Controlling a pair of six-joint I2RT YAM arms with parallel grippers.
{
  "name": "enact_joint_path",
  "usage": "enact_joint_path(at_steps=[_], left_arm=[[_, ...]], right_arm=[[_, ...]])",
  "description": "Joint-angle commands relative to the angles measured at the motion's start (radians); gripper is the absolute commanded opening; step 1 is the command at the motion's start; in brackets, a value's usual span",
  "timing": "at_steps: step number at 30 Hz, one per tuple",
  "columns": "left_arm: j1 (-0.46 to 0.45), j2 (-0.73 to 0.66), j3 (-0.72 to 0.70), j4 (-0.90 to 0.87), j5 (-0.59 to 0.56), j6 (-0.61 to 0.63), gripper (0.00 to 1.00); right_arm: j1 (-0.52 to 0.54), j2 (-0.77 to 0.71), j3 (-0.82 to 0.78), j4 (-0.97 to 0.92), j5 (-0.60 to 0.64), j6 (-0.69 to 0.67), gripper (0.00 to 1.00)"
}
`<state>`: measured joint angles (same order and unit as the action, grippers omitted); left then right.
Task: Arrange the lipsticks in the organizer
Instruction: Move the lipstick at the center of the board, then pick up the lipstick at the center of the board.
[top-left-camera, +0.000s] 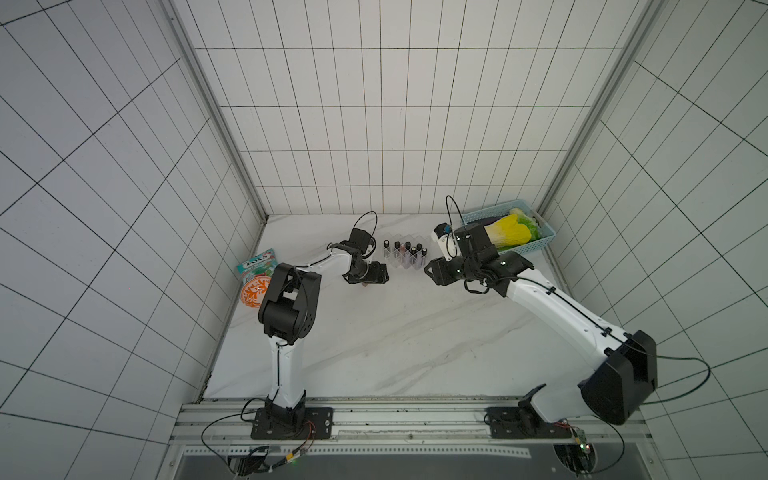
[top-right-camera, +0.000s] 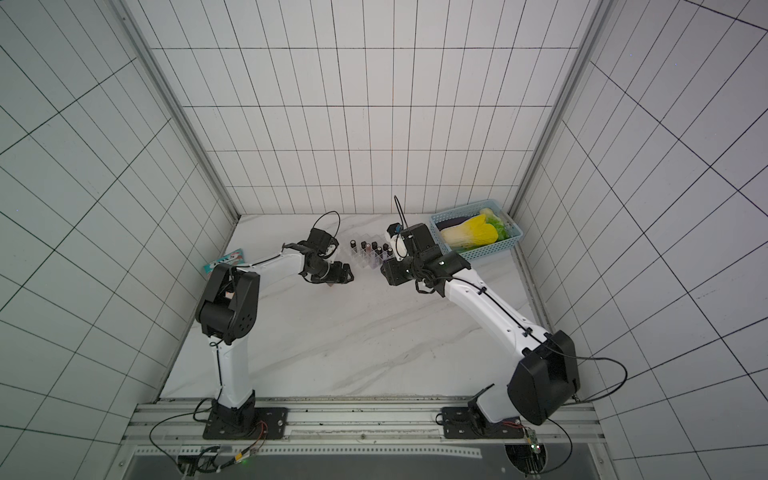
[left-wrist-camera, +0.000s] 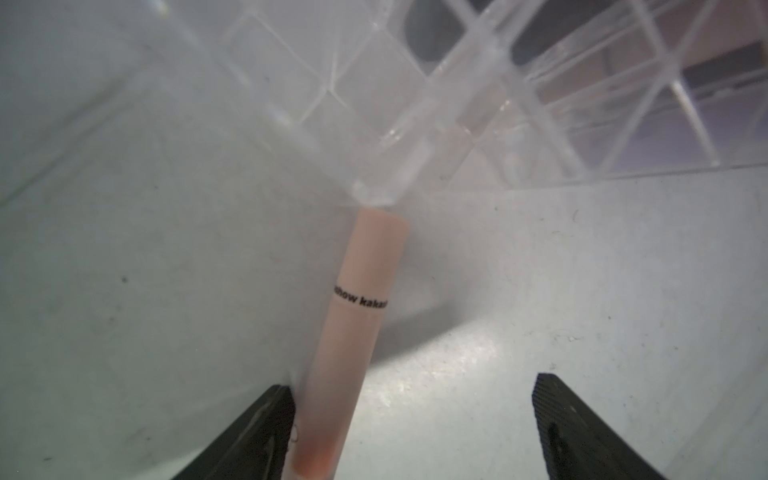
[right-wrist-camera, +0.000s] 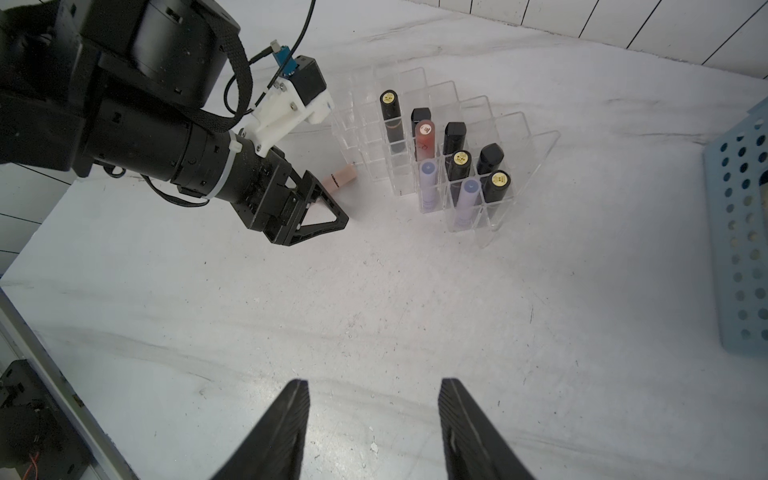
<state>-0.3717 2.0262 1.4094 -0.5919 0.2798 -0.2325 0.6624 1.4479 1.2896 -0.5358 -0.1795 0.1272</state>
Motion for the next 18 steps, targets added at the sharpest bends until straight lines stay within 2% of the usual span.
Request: enact_joint_path(at_steps=[1, 9, 13, 18], left_arm=[[-0.034, -0.047, -0.036, 0.048, 0.108, -0.02, 0.89], [-0.039, -0.113, -0.056, 0.144, 0.354, -0.093, 0.87], [-0.007, -0.25, -0.126, 0.154, 0.283, -0.109, 0.87], [0.131, -0.526, -0.298, 0.21, 0.09, -0.147, 0.87]], right_arm=[[0.005, -0.011, -0.03, 0.013, -0.018, 0.015, 0.54], [0.006, -0.011, -0.055, 0.024, -0.02, 0.025, 0.53], [0.006, 0.009, -0.066, 0.039, -0.024, 0.03, 0.53], [0.008, 0.09, -0.046, 0.07, -0.065, 0.024, 0.57]])
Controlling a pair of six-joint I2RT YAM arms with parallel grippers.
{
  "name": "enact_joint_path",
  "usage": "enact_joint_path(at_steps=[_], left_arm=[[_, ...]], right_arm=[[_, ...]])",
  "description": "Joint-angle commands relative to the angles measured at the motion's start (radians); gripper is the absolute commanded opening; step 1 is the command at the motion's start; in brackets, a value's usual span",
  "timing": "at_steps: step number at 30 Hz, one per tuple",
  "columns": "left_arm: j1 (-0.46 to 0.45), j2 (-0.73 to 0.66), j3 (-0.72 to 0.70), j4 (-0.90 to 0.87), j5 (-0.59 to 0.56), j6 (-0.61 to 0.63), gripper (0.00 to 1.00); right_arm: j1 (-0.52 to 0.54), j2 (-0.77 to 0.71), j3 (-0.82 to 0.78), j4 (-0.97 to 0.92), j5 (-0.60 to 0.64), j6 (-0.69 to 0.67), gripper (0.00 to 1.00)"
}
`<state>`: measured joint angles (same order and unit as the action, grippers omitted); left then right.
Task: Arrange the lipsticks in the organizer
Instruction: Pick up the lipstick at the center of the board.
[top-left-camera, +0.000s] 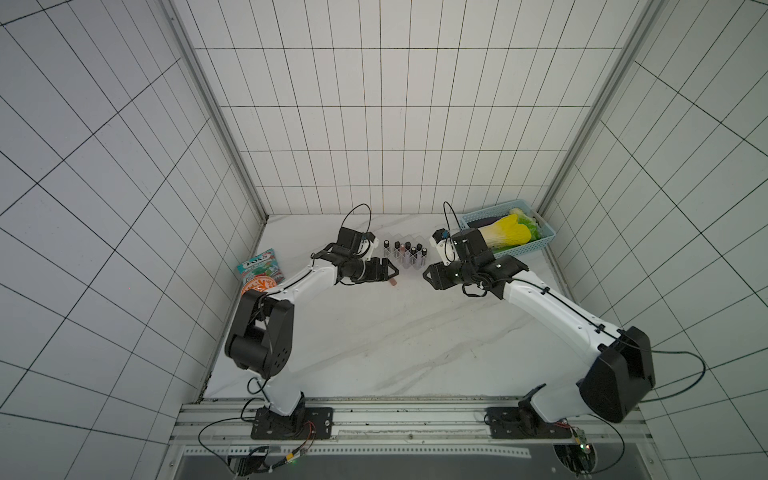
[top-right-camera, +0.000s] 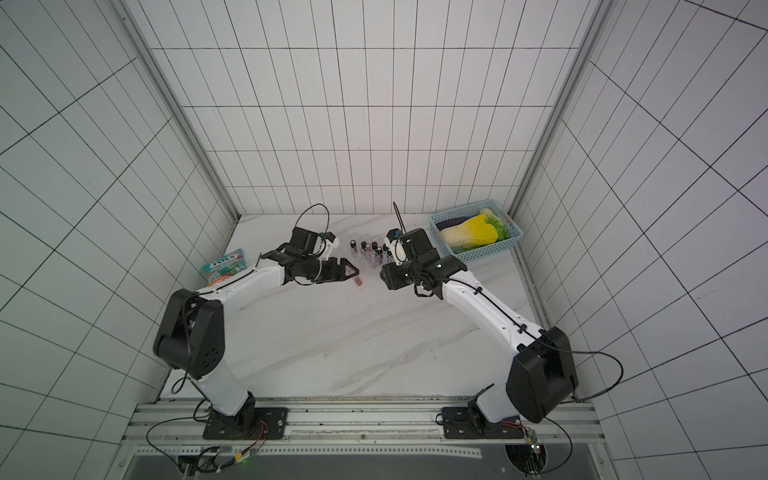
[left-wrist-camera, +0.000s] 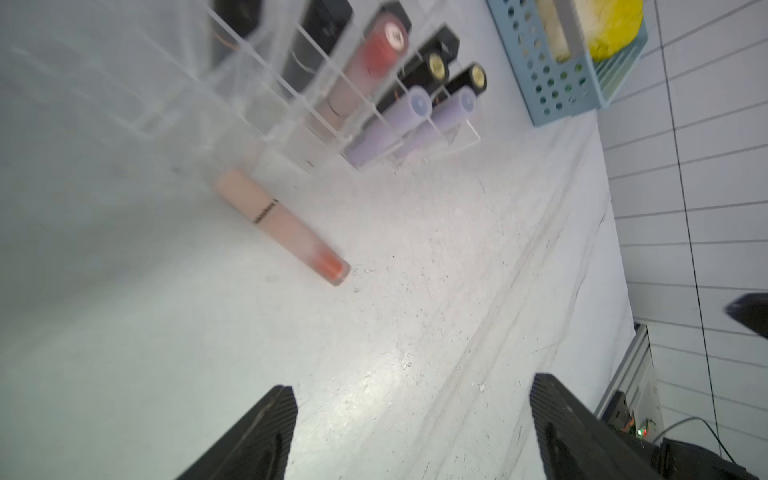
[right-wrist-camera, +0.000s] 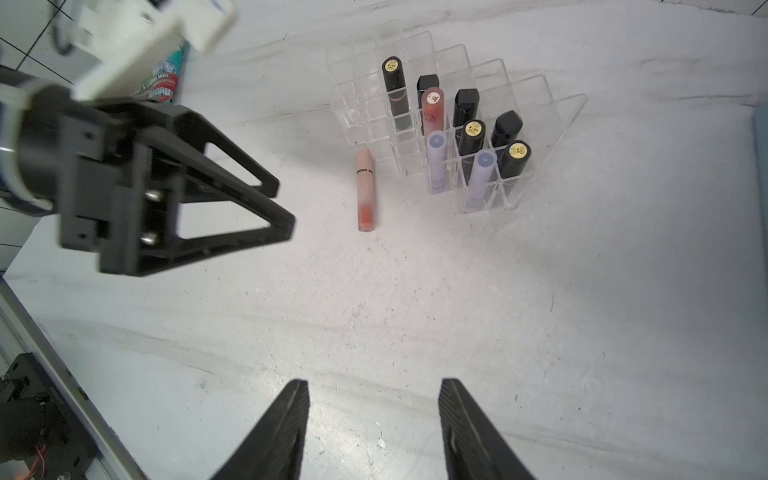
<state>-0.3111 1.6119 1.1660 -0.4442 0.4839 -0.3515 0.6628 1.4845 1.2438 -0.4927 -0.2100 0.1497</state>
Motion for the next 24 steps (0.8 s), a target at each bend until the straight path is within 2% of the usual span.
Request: enact_joint_path(at_steps=[1, 5, 9, 17, 24], left_arm=[[0.105, -0.162, -0.09, 0.087, -0.125, -0.036, 0.87], [0.187, -0.303, -0.197, 0.179, -0.132, -0.07, 0.87], [0.192, -0.377, -0.269, 0.256, -0.149, -0.091, 0.87], [0.194, -0.398, -0.3, 0.304, -0.138, -0.105, 0.87], [0.195, -0.426, -0.319, 0.322, -0.14, -0.107, 0.86]], right_arm=[[0.01, 0.084, 0.013, 0.035, -0.047, -0.003, 0.59], [0.035, 0.216, 0.088, 0.037, -0.064, -0.032, 0.63], [0.056, 0.361, 0.176, 0.052, -0.051, -0.042, 0.64], [0.101, 0.607, 0.408, 0.009, 0.081, -0.067, 0.61], [0.129, 0.768, 0.578, -0.064, 0.124, -0.115, 0.57]])
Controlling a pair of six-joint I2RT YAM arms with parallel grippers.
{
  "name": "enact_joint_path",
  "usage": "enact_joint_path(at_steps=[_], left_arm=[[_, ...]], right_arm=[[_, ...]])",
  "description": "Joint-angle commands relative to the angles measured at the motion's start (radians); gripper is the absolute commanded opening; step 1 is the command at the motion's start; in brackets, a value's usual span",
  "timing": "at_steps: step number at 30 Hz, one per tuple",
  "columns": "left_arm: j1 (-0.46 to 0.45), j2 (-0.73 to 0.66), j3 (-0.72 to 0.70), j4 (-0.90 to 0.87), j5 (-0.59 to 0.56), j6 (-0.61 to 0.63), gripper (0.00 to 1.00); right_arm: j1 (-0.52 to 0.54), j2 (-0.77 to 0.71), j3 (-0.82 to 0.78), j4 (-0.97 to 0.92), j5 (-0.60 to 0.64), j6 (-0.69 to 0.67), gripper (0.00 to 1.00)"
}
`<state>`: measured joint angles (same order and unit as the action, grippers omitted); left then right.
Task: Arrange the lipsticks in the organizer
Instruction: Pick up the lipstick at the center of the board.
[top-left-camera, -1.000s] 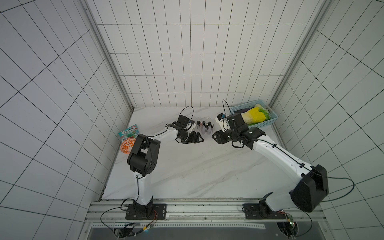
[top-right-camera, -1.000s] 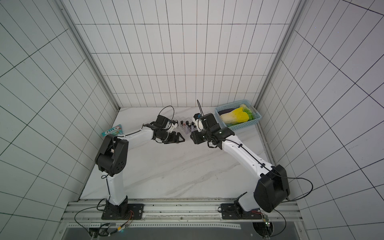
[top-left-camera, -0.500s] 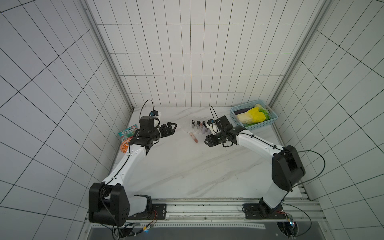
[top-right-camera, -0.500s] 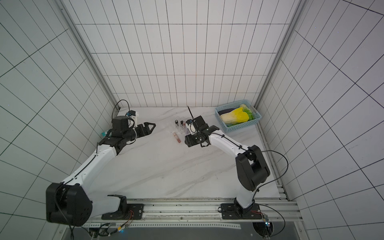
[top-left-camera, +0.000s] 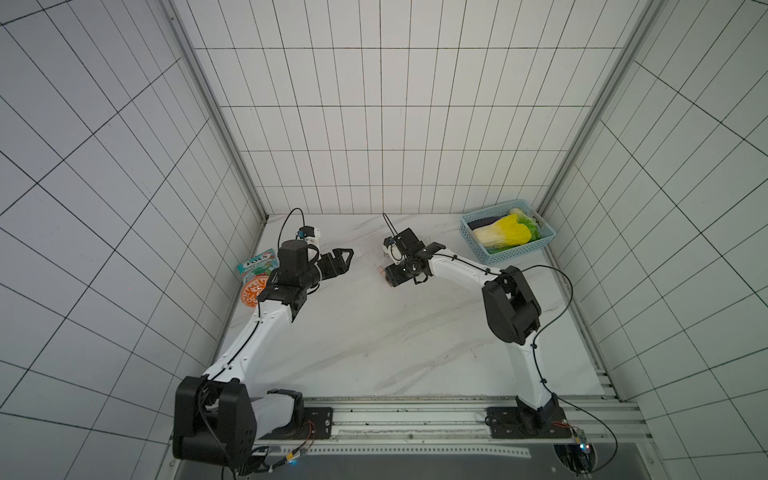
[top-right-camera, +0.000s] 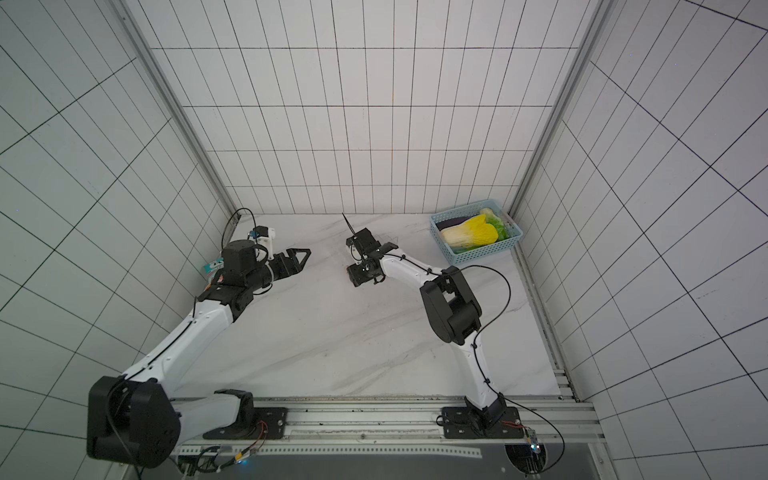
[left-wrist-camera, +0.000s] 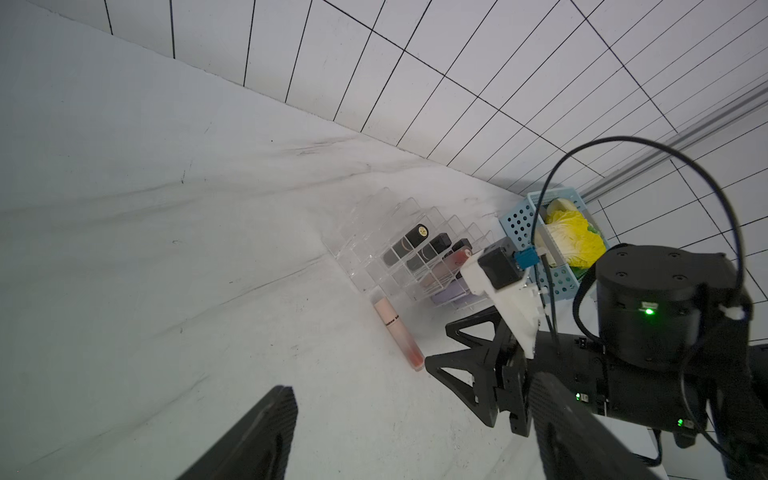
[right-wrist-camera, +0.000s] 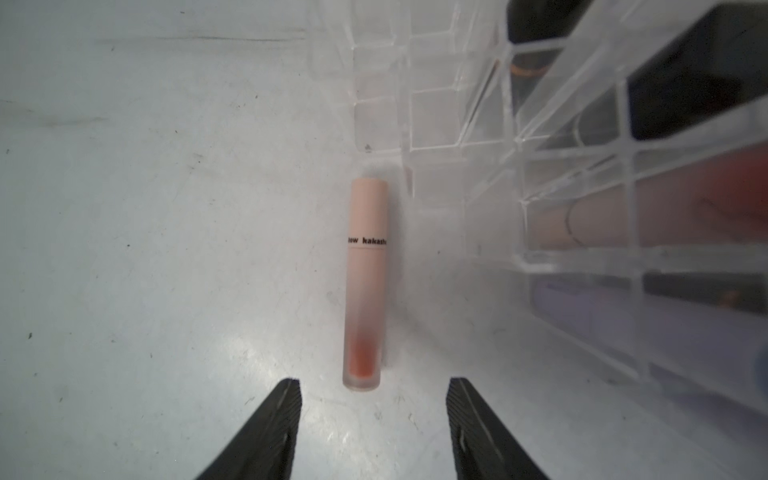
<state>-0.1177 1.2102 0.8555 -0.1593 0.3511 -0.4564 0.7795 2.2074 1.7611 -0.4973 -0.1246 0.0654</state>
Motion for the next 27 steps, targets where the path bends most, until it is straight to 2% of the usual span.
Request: enact_joint_path(at_steps=[1, 8, 14, 17, 19, 22, 24, 27], left_arm=[[0.003, -0.027, -0.009, 0.036, -0.005, -0.002, 0.87], [0.009, -0.053, -0.009, 0.039, 0.009, -0.014, 0.86], [0.01, -0.076, -0.004, 0.042, 0.052, -0.042, 0.86], [0.01, -0.089, -0.002, 0.041, 0.067, -0.053, 0.86], [0.013, -0.099, -0.001, 0.043, 0.083, -0.066, 0.86], [0.019, -0.108, 0.0, 0.052, 0.139, -0.089, 0.86], [0.019, -0.103, 0.009, 0.041, 0.186, -0.101, 0.86], [0.018, -0.081, 0.013, 0.06, 0.313, -0.135, 0.93]], right_arm=[[0.012, 0.061, 0.081, -0.07, 0.041, -0.033, 0.55], [0.021, 0.171, 0.226, -0.197, 0.06, -0.048, 0.46], [0.029, 0.198, 0.239, -0.224, 0.042, -0.053, 0.34], [0.029, 0.208, 0.251, -0.23, 0.033, -0.061, 0.24], [0.029, 0.201, 0.245, -0.266, 0.025, -0.064, 0.13], [0.03, 0.109, 0.151, -0.239, -0.005, -0.061, 0.05], [0.027, 0.006, 0.055, -0.191, -0.024, -0.054, 0.05], [0.024, -0.19, -0.104, -0.149, -0.074, -0.037, 0.05]])
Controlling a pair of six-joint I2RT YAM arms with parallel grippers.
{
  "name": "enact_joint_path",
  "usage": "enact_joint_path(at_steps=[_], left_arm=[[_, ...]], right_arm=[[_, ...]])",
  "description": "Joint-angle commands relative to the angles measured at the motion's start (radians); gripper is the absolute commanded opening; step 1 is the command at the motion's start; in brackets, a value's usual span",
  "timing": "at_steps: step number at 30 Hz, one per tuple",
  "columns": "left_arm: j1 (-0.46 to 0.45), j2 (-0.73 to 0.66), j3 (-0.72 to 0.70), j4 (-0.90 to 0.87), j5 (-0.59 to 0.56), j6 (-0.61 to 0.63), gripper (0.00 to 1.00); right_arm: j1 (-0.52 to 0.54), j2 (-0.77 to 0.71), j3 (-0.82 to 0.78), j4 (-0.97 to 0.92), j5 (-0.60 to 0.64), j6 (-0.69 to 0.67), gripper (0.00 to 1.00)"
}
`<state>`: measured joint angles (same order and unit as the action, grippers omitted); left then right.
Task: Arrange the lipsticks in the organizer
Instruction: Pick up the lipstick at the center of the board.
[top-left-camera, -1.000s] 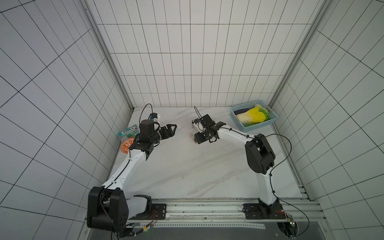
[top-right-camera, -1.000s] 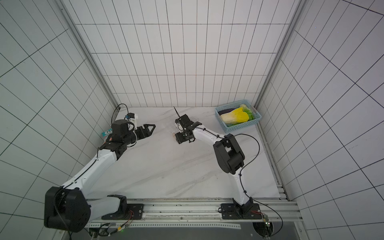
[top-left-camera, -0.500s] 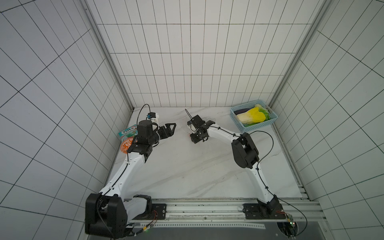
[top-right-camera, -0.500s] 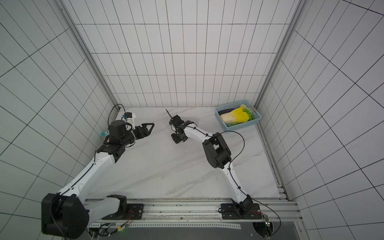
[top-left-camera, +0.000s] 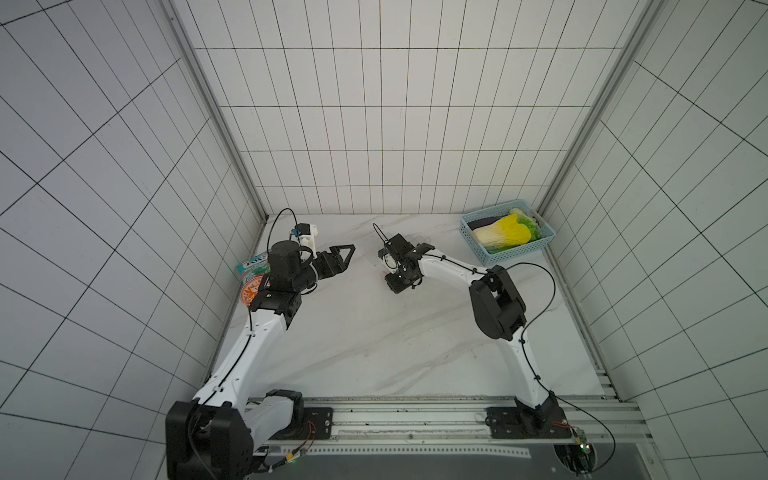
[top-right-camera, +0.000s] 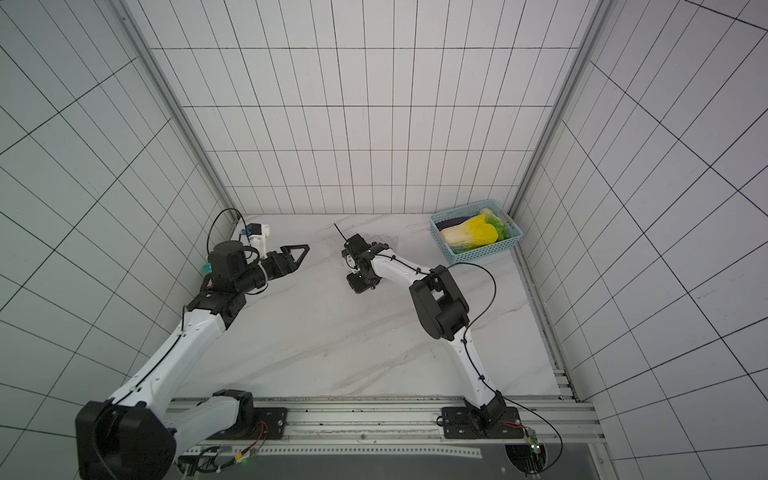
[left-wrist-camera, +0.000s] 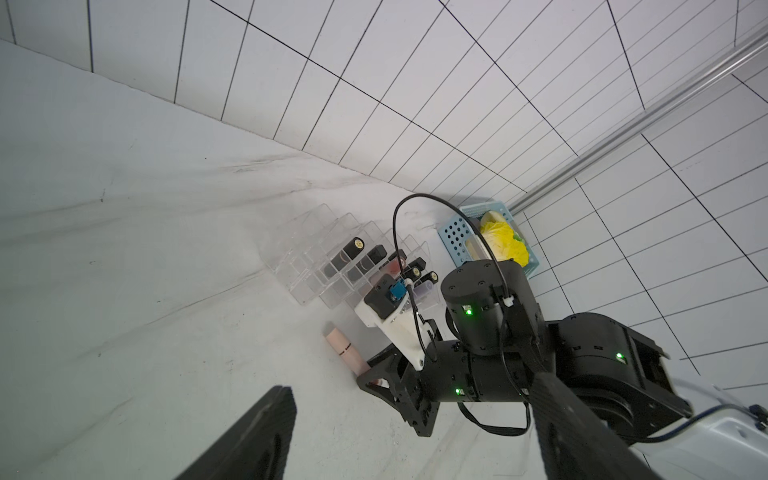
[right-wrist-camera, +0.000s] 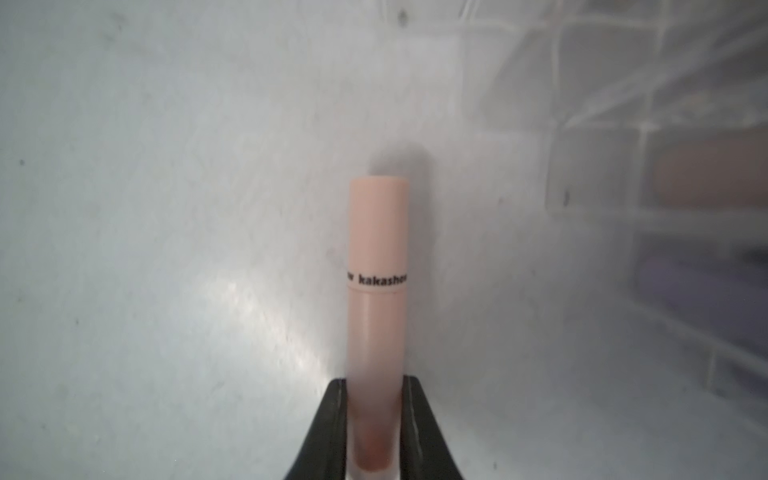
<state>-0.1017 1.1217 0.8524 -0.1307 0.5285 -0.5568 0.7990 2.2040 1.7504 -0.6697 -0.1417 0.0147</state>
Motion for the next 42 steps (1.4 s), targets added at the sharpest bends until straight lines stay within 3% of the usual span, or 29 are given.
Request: enact_joint_path(at_steps=[1, 5, 7, 13, 23, 29, 39, 42], left_arm=[[0.002, 0.021, 0.022, 0.035, 0.195, -0.053, 0.94], [-0.006, 0.07, 0.045, 0.091, 0.419, -0.14, 0.96], [-0.023, 0.069, 0.044, 0.14, 0.489, -0.171, 0.91], [-0.123, 0.055, 0.072, 0.122, 0.53, -0.128, 0.83], [-0.245, 0.046, 0.123, 0.119, 0.507, -0.108, 0.76], [-0.294, 0.053, 0.123, 0.079, 0.495, -0.064, 0.46], [-0.308, 0.04, 0.118, 0.032, 0.483, -0.026, 0.24], [-0.308, 0.032, 0.127, 0.034, 0.46, -0.033, 0.17]], right_arm=[[0.003, -0.258, -0.144, 0.031, -0.082, 0.019, 0.05], [0.005, -0.503, -0.292, 0.035, -0.211, 0.046, 0.06], [0.006, -0.614, -0.347, 0.036, -0.287, 0.068, 0.07], [0.016, -0.802, -0.394, 0.034, -0.471, 0.124, 0.09], [0.024, -0.834, -0.364, 0.004, -0.591, 0.124, 0.09], [0.025, -0.835, -0.364, -0.009, -0.596, 0.116, 0.09], [0.025, -0.84, -0.358, -0.013, -0.586, 0.114, 0.1], [0.025, -0.843, -0.348, -0.013, -0.544, 0.122, 0.21]])
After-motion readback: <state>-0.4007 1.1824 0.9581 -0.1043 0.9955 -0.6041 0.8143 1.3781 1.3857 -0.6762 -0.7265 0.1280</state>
